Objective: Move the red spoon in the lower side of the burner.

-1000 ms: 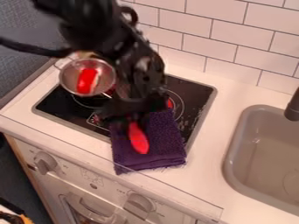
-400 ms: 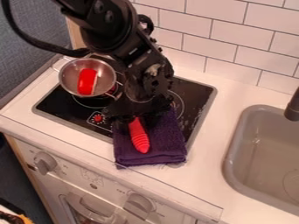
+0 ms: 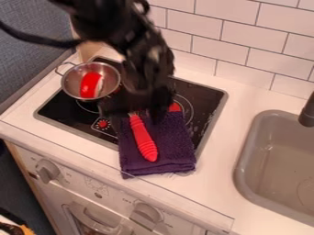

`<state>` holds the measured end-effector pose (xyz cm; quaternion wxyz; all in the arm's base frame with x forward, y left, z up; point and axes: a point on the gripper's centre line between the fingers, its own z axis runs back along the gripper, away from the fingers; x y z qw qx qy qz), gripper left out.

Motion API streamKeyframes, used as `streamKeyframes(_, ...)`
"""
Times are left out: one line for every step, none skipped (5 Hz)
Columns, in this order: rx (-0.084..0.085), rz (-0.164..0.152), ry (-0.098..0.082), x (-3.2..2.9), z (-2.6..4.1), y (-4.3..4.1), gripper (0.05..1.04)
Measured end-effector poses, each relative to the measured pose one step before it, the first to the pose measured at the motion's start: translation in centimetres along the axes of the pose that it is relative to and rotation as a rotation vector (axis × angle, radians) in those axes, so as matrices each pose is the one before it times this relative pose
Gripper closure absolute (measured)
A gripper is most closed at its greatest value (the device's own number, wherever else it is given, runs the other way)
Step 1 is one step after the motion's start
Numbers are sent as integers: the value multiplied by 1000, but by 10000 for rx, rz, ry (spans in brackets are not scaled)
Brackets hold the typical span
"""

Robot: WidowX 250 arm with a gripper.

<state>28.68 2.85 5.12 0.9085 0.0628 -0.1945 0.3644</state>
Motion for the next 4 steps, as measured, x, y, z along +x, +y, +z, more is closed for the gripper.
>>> streamKeyframes(-295,-58,-577,1582,2821,-26,84)
streamKeyframes(-371,-170,-655,1824,3303,-39,83)
streamKeyframes(-483,-205,-693,1538,2763,66,84)
streamKeyframes(-6,2,-31,112,87,103,84)
